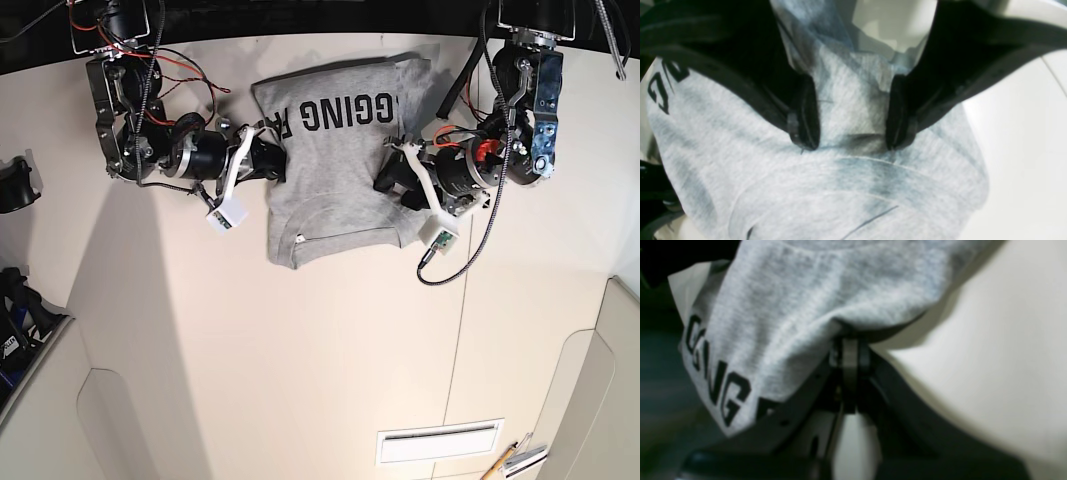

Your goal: Fold the T-shirt properly

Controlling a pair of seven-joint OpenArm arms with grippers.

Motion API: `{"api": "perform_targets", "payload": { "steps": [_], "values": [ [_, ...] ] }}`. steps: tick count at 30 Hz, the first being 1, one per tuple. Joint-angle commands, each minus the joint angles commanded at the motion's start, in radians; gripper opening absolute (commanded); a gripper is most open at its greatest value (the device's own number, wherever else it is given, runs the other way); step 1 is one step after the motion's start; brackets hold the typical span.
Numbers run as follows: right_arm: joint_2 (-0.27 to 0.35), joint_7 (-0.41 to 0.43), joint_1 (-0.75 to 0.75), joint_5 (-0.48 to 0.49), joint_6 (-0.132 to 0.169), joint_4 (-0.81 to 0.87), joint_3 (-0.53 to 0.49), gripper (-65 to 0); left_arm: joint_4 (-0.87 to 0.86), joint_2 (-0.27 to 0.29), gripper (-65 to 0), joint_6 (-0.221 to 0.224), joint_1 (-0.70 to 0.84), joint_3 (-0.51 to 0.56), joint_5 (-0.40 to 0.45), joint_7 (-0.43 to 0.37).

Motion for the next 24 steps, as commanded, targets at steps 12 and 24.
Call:
{"api": "perform_targets", "payload": {
  "steps": [12,24],
  "values": [
    [0.003,-0.077,-0.007,-0.002,0.000,0.118,0.115,-65.0,0.108,-0.117,-32.0,0.037,-0.012,0.000,-0.176,0.080],
    [0.185,-0.127,-0.145,0.138,0.000,0.213,0.286,-65.0,0.267,-0.166,-32.0,-0.016,0.251,-0.313,-0.288,0.114]
  ]
}}
